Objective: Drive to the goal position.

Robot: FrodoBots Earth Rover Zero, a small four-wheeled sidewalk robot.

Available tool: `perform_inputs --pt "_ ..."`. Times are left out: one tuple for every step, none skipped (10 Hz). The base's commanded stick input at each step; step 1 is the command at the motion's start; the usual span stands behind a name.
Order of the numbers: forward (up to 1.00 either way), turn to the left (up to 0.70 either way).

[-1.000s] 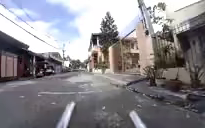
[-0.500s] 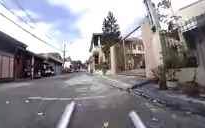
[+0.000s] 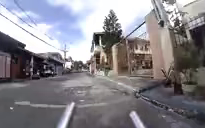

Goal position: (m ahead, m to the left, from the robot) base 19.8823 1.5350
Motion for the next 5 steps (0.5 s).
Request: perform_inputs --pt "1.00 0.00" --pt "1.00 0.00" --pt "1.00 0.00" --pt "1.00 0.00" --pt "1.00 0.00"
